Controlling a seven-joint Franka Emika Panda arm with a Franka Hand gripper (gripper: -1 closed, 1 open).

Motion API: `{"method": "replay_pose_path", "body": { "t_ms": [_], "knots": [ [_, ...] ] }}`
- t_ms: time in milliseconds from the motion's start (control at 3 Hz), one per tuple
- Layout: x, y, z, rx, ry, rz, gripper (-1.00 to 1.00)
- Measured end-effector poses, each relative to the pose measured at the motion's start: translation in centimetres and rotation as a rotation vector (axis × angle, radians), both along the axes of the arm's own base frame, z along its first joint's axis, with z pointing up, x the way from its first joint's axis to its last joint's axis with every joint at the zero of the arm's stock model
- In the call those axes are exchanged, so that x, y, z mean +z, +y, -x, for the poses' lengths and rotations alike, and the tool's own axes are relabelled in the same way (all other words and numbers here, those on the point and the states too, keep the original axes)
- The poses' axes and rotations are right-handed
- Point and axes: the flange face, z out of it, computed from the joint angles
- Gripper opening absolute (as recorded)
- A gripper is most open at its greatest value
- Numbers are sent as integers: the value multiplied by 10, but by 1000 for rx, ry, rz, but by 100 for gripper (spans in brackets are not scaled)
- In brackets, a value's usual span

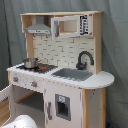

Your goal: Play with the kitchen

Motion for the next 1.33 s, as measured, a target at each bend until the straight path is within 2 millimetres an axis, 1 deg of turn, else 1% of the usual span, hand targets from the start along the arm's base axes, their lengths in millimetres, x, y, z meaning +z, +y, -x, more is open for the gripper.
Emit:
{"method": "replay_pose_path", "body": {
  "t_ms": [667,1000,1333],
  "knots": [
    [-34,-2,-12,-9,54,-157,100],
    [-48,-4,-22,-22,76,-249,100],
    [-58,-10,-37,-56,91,-345,100]
  ]
}}
